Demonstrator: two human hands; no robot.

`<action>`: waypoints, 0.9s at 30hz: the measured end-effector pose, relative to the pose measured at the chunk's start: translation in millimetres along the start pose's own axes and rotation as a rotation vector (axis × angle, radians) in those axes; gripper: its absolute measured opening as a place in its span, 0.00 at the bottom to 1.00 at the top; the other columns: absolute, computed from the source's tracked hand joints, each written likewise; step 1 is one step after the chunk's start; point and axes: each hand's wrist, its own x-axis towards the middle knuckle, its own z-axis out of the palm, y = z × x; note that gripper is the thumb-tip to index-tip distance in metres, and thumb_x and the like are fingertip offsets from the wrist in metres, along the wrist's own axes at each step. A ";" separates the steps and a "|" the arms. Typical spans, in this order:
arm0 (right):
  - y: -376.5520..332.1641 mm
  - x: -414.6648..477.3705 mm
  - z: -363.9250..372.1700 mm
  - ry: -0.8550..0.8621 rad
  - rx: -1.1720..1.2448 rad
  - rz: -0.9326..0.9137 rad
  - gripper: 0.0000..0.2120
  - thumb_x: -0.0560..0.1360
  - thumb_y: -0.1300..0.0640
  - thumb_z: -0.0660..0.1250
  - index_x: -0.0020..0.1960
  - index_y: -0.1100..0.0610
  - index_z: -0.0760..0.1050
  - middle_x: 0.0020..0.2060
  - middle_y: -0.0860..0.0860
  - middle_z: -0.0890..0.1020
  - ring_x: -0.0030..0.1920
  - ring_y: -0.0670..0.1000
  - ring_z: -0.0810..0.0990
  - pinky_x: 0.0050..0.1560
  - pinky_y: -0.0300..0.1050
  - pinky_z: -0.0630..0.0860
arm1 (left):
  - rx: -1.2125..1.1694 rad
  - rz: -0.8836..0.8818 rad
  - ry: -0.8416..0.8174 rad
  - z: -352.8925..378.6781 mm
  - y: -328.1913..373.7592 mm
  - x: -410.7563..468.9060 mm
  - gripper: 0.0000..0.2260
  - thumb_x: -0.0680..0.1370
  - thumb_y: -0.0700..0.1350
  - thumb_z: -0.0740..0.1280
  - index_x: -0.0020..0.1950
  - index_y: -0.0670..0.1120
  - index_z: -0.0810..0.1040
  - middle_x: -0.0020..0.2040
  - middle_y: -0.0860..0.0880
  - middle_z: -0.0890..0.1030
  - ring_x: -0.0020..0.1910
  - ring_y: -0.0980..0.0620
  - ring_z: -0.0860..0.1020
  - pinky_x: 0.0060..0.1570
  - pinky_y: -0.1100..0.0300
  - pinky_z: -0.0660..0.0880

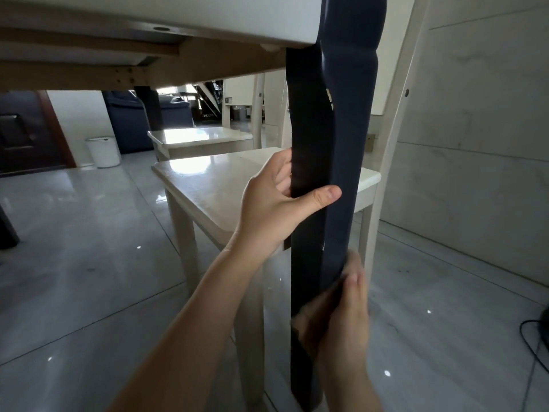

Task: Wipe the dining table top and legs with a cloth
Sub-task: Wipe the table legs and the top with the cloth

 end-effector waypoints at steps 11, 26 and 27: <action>33.9 -5.6 28.9 0.247 -0.090 -0.209 0.17 0.76 0.37 0.48 0.64 0.27 0.57 0.54 0.37 0.68 0.51 0.29 0.68 0.51 0.31 0.64 | 0.036 0.029 0.000 0.5 0.2 -1.1 0.27 0.70 0.43 0.76 0.67 0.44 0.72 0.60 0.50 0.82 0.58 0.56 0.80 0.60 0.59 0.77; 105.3 -9.1 -6.3 -0.139 -0.036 0.322 0.30 0.68 0.26 0.61 0.66 0.38 0.70 0.53 0.45 0.81 0.52 0.49 0.80 0.57 0.56 0.77 | 0.024 -0.003 -0.014 -0.4 4.6 -3.3 0.31 0.68 0.48 0.77 0.67 0.45 0.72 0.62 0.49 0.80 0.61 0.54 0.79 0.65 0.52 0.74; 75.6 -11.2 -4.9 -0.094 0.082 0.259 0.32 0.65 0.23 0.61 0.64 0.37 0.72 0.54 0.47 0.82 0.54 0.51 0.81 0.53 0.57 0.79 | 0.021 -0.006 -0.013 -0.4 3.6 -3.0 0.29 0.69 0.46 0.77 0.67 0.44 0.72 0.61 0.49 0.81 0.60 0.54 0.80 0.64 0.53 0.75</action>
